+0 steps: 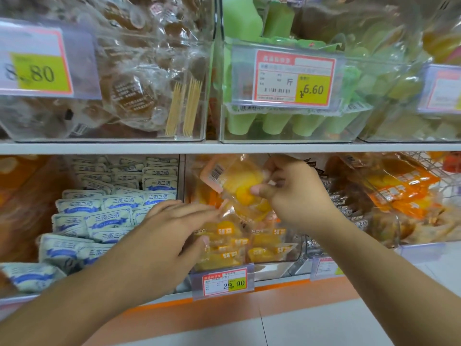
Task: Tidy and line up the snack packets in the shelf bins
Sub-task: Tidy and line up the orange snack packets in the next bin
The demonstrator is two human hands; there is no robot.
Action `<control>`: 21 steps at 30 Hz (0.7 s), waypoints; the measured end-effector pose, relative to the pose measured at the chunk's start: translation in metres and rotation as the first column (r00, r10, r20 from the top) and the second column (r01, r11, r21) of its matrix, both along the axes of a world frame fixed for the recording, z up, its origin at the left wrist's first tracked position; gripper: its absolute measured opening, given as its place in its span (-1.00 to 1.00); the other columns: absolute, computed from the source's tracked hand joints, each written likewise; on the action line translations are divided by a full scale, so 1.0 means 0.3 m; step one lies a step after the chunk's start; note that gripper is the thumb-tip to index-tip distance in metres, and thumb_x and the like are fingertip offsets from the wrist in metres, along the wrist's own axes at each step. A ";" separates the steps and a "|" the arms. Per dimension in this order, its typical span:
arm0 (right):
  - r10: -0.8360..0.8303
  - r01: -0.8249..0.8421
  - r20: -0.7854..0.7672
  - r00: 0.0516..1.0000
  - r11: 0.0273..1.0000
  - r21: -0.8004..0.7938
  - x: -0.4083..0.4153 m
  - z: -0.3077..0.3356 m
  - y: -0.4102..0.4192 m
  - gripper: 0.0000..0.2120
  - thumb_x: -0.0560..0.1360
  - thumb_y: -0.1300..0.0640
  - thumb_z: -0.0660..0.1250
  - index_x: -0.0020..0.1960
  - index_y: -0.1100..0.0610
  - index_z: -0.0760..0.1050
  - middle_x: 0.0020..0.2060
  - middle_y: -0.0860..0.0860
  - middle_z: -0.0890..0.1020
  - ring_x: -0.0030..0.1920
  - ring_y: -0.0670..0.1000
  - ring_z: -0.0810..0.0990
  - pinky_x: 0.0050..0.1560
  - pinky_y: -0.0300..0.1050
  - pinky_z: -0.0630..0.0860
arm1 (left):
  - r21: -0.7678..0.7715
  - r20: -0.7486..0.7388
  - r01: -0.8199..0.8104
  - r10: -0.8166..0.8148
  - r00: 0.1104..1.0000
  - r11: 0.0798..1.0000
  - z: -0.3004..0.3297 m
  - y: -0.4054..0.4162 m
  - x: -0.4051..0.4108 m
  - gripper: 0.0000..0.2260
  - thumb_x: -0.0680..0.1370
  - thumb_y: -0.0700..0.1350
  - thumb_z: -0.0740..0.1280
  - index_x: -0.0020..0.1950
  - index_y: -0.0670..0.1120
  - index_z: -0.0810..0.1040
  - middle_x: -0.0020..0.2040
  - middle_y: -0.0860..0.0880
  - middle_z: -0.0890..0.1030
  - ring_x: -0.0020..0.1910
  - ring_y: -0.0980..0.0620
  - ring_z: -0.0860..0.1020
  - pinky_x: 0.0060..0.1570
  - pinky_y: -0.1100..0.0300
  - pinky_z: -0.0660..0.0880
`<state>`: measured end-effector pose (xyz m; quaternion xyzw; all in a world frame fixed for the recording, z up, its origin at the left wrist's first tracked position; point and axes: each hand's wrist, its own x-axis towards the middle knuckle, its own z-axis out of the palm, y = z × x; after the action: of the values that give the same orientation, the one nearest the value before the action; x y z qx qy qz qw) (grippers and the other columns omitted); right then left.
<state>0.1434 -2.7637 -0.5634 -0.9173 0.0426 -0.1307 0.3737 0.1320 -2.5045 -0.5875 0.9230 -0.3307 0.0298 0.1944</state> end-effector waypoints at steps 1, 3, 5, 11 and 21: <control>0.010 -0.011 0.031 0.999 1.000 0.025 -0.020 0.000 -0.004 -0.71 0.40 0.03 0.60 -0.19 -0.01 0.47 -0.31 -0.04 0.61 -0.25 0.00 0.63 -0.20 0.00 0.61 | -0.027 -0.005 -0.031 0.031 1.000 0.999 0.003 0.003 -0.001 -0.65 0.65 0.12 0.21 0.45 0.32 0.42 0.39 0.50 0.33 0.42 0.39 0.25 0.36 0.52 0.02; 0.055 -0.051 0.130 0.990 0.998 -0.039 -0.076 0.008 -0.004 -0.71 0.40 0.09 0.62 -0.20 0.00 0.48 -0.38 -0.07 0.58 -0.34 -0.06 0.57 -0.26 -0.06 0.58 | -0.141 -0.030 -0.114 0.110 0.993 0.984 0.022 0.002 -0.018 -0.76 0.62 0.04 0.29 0.24 0.26 0.61 0.26 0.46 0.47 0.28 0.44 0.39 0.19 0.62 0.17; 0.136 -0.088 0.261 0.956 0.979 -0.185 -0.130 0.023 0.004 -0.70 0.41 0.13 0.62 -0.20 0.02 0.47 -0.40 -0.08 0.54 -0.35 -0.04 0.51 -0.29 -0.08 0.50 | -0.351 -0.162 -0.279 0.235 0.958 0.894 0.052 -0.009 -0.033 -0.84 0.60 0.01 0.32 -0.04 0.15 0.70 -0.03 0.30 0.66 -0.07 0.37 0.56 -0.08 0.50 0.39; 0.457 -0.256 0.400 0.795 0.850 -0.461 -0.209 0.038 0.024 -0.75 0.46 0.28 0.53 -0.17 0.14 0.44 -0.21 0.01 0.55 -0.15 0.14 0.56 -0.20 0.13 0.52 | -0.407 -0.912 -0.731 -0.200 0.358 0.549 0.151 -0.049 -0.072 -0.51 0.55 0.16 0.33 0.13 -0.28 0.63 -0.04 -0.30 0.72 -0.17 -0.22 0.73 -0.37 0.08 0.66; 0.407 -0.281 0.329 0.852 0.886 -0.369 -0.212 0.055 -0.014 -0.58 0.41 0.43 0.53 0.10 0.00 0.66 -0.10 -0.13 0.58 -0.06 -0.12 0.58 -0.02 -0.19 0.54 | -0.458 -0.846 -0.697 -0.031 0.532 0.551 0.109 0.052 -0.060 -0.75 0.50 -0.29 0.46 0.18 -0.21 0.63 -0.01 -0.22 0.74 -0.05 -0.22 0.73 -0.04 -0.06 0.66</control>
<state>0.0797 -2.7678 -0.5468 -0.9105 -0.2219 -0.2490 0.2443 0.1139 -2.4890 -0.5549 0.7110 0.0435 -0.1945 0.6743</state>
